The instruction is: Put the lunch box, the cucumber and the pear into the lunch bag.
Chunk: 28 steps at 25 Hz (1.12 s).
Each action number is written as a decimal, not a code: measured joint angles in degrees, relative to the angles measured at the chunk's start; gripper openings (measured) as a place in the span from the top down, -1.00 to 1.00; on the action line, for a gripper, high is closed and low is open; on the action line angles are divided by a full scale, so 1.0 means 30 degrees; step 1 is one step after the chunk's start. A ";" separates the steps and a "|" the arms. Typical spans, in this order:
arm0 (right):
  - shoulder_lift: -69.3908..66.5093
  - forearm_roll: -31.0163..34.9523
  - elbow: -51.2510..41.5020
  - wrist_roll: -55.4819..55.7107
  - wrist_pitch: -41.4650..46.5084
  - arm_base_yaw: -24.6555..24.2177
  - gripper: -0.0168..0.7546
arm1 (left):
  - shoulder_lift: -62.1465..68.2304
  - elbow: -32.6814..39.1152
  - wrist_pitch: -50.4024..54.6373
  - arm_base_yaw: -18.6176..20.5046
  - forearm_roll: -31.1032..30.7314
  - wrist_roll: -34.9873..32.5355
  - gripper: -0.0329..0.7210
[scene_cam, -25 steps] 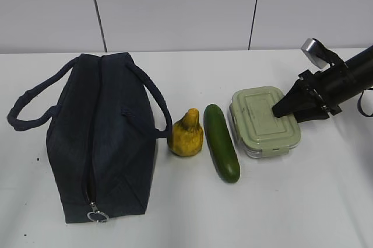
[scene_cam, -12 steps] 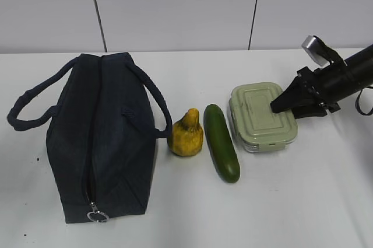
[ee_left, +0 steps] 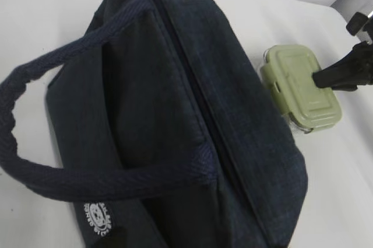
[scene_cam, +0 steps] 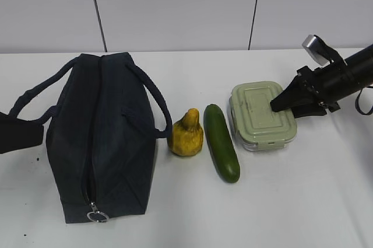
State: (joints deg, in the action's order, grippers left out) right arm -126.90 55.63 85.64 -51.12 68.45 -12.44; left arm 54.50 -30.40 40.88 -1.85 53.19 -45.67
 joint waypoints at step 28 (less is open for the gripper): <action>0.0000 0.0748 0.0000 0.0225 -0.0480 0.0000 0.00 | 0.4257 0.0000 -0.3592 -0.3903 0.3115 -0.2675 0.94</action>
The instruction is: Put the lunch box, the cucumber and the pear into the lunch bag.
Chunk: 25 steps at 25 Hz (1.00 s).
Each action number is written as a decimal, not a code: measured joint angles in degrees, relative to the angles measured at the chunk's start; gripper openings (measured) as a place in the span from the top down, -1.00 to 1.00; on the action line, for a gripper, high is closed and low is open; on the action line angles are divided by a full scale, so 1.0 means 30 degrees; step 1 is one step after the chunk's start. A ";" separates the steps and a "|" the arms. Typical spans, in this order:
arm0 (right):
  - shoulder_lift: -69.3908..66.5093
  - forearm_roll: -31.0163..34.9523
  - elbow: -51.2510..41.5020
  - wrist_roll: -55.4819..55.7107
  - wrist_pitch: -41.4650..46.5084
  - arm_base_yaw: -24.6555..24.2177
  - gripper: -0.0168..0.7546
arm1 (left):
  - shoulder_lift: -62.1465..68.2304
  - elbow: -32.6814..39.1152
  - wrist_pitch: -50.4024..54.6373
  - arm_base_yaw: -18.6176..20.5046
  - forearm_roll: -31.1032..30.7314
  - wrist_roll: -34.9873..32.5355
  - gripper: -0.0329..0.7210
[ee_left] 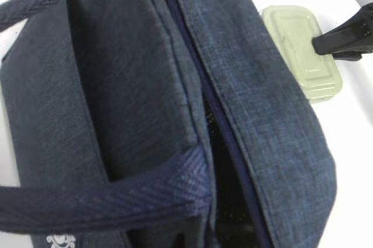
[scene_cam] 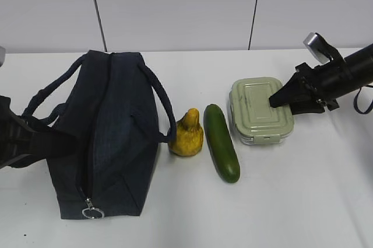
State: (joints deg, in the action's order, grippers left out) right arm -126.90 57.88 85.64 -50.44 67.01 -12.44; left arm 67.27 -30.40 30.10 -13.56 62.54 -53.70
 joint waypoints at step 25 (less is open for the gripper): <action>0.1708 0.2322 -0.0073 0.1375 -0.0129 0.0000 0.01 | 0.0000 0.0000 -0.0731 -0.0010 0.0014 0.0000 0.96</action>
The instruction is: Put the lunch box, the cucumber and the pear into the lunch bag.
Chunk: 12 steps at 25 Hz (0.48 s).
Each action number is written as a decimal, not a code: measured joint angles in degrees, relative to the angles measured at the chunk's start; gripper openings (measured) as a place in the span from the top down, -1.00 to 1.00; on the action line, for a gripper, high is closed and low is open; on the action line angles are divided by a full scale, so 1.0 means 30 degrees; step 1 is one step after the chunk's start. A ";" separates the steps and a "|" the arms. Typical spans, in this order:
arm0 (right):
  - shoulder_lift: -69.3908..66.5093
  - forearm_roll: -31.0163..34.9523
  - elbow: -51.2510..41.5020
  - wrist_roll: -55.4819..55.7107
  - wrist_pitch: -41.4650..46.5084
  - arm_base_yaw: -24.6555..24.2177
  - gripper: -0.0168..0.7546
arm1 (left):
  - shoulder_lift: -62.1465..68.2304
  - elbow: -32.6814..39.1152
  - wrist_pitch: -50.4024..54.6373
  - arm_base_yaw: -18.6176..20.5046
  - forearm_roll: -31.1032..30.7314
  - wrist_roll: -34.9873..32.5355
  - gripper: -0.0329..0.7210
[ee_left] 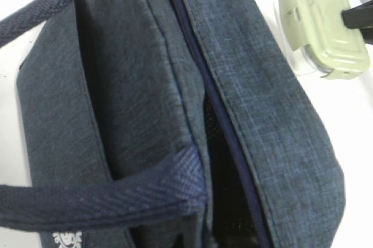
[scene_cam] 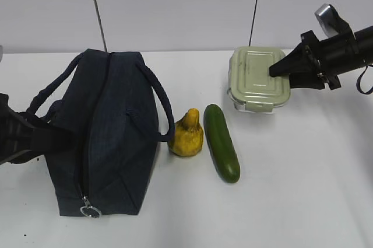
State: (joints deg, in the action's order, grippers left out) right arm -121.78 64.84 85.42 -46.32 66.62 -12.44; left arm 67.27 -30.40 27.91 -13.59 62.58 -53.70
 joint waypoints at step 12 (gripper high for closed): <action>0.2384 0.0707 -0.0040 0.1002 0.0063 0.0714 0.01 | 0.0301 0.0000 -0.0871 0.0000 0.1293 0.0000 0.96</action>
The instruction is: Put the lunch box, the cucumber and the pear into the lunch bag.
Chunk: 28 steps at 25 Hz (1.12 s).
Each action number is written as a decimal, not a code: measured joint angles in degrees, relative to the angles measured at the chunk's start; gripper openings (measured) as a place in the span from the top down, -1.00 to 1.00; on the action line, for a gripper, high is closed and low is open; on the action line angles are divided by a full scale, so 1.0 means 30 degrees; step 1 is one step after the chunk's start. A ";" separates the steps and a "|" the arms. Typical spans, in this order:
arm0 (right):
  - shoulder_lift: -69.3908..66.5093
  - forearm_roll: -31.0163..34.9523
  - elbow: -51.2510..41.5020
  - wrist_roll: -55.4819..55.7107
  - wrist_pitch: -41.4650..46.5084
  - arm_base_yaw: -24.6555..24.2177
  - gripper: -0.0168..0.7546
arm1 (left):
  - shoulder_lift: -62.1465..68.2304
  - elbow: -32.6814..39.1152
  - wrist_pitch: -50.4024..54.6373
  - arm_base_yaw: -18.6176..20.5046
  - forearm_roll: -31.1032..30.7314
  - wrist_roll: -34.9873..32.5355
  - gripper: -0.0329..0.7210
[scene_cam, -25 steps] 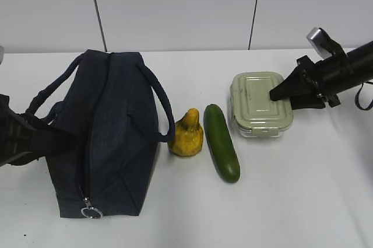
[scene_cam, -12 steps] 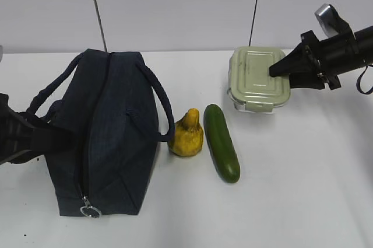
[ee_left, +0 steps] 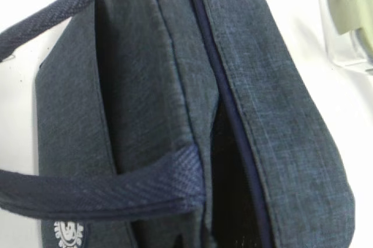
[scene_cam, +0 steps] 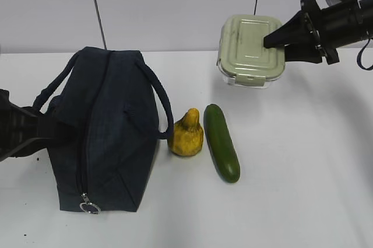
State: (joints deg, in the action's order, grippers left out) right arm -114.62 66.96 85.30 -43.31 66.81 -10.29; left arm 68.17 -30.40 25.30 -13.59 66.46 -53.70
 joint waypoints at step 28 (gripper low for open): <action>0.1798 0.7416 -0.0034 -0.0435 0.0081 0.8729 0.01 | 0.1265 -0.0095 -0.0363 -0.0035 0.1341 -0.0062 0.96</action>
State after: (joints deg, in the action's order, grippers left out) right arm -109.23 89.21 85.20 -44.61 67.05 15.89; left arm 71.97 -30.69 24.21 -13.70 70.48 -53.89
